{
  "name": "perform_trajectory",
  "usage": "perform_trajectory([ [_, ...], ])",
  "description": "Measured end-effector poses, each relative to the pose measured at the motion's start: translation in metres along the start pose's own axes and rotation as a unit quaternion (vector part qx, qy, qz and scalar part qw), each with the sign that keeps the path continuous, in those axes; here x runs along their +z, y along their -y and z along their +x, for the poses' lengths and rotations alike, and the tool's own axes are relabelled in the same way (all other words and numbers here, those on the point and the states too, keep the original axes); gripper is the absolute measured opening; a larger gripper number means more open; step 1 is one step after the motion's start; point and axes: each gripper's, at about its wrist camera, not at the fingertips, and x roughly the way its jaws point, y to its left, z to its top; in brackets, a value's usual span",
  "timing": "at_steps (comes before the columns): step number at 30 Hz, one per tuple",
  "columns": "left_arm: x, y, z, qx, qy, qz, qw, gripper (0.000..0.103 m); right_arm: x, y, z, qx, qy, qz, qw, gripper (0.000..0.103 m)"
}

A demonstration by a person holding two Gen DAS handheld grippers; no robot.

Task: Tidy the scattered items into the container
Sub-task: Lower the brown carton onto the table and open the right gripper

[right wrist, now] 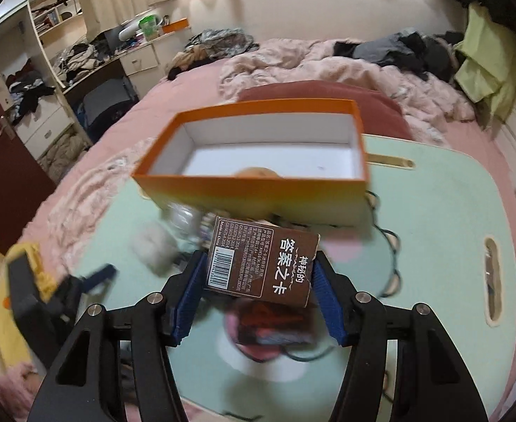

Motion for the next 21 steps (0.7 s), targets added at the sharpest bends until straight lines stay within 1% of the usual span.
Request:
perform_trajectory([
  [3,0.001,0.000,0.000,-0.001,-0.002,0.001,1.0000,0.103,-0.009,0.011,0.005,0.012,0.005,0.013,1.000,0.063],
  [5,0.003,0.001,-0.001,-0.003,-0.005,0.005,1.0000,0.103,-0.010,0.016,0.006,0.013,0.012,0.020,1.000,0.069],
  [7,0.007,0.000,-0.001,-0.007,-0.013,0.005,0.9999,0.103,-0.009,0.018,0.002,-0.005,0.025,0.016,1.000,0.071],
  [9,0.018,-0.004,-0.009,-0.012,-0.001,-0.004,0.9999,0.103,-0.006,0.018,-0.005,-0.020,0.039,0.007,0.999,0.071],
  [12,0.048,-0.013,-0.030,-0.001,0.038,-0.002,0.9993,0.103,0.007,0.022,-0.020,-0.039,0.060,0.001,0.997,0.072],
  [15,0.090,-0.019,-0.047,0.007,0.063,-0.005,0.9980,0.103,0.031,0.036,-0.034,-0.052,0.066,0.022,0.996,0.072],
  [16,0.106,-0.021,-0.049,0.005,0.061,-0.009,0.9981,0.103,0.041,0.040,-0.037,-0.055,0.065,0.030,0.996,0.072],
  [17,0.122,-0.020,-0.047,0.000,0.050,-0.009,0.9987,0.103,0.050,0.043,-0.039,-0.055,0.063,0.032,0.996,0.072],
  [19,0.148,-0.018,-0.034,-0.015,0.018,-0.004,0.9997,0.103,0.072,0.042,-0.038,-0.057,0.061,0.031,0.996,0.072],
  [21,0.170,-0.015,-0.013,-0.030,-0.019,-0.012,0.9993,0.103,0.091,0.038,-0.032,-0.061,0.056,0.027,0.996,0.072],
])
